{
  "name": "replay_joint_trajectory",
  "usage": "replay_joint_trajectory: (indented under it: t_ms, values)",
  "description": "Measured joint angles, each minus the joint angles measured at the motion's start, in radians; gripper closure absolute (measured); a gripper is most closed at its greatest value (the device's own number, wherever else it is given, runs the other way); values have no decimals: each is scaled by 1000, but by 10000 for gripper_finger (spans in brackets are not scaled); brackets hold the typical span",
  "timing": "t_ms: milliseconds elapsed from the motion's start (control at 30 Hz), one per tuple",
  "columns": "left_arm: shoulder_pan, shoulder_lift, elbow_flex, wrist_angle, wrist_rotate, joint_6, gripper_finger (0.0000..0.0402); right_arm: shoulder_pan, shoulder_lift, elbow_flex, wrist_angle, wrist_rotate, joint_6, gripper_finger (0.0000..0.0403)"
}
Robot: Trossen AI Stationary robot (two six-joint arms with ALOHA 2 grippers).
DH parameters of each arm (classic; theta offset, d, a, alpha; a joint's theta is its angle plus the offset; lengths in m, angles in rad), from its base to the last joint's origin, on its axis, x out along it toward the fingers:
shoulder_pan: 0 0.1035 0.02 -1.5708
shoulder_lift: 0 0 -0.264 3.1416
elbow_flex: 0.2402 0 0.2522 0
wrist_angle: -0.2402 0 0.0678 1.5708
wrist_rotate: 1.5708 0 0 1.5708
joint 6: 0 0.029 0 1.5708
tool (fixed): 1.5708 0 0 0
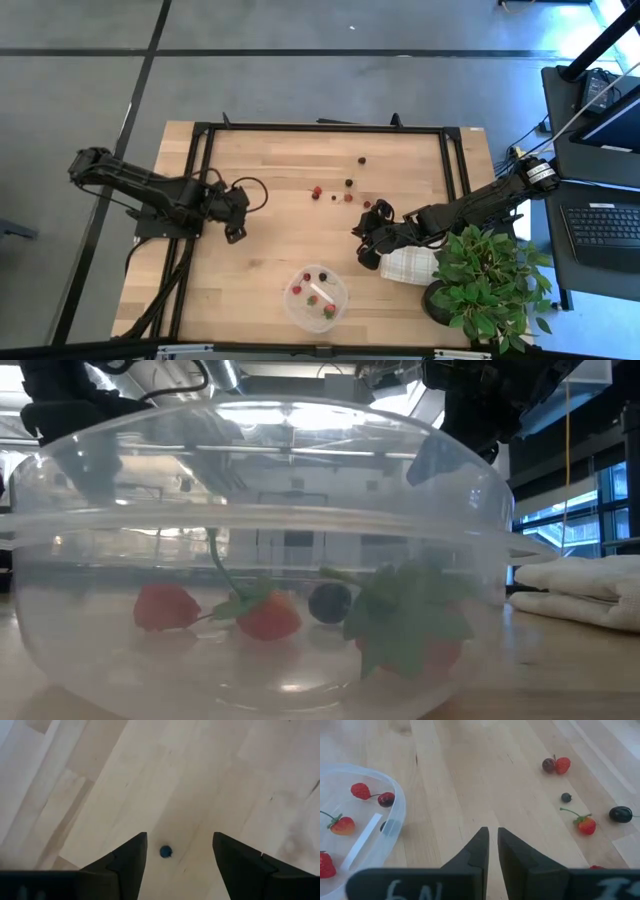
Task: Pick and placing Produce into tupperware
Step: Put the blueberry in the bottom transparent bin
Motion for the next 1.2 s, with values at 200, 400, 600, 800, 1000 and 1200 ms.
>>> replay_joint_trajectory:
  t_ms: [200, 400, 600, 800, 1000, 1200]
  values:
    - [4, 5, -32, -26, 8, -111, 184, 0, 0, 0, 0, 0, 0, 360]
    - [39, 5, -132, 36, 21, -132, 190, -1, 0, 0, 15, 0, 0, 360]
    - [58, 5, -209, 141, 60, -137, 191, -1, 0, 0, 43, 0, -25, 360]
    - [60, 7, -241, 170, 77, -158, 191, -7, 0, 0, 53, 0, -32, 360]
    - [60, 45, -243, 205, 75, -158, 191, -10, 0, 0, 53, 0, -47, 360]
    - [60, 115, -243, 222, 75, -158, 191, -10, 0, 0, 55, 0, -47, 360]
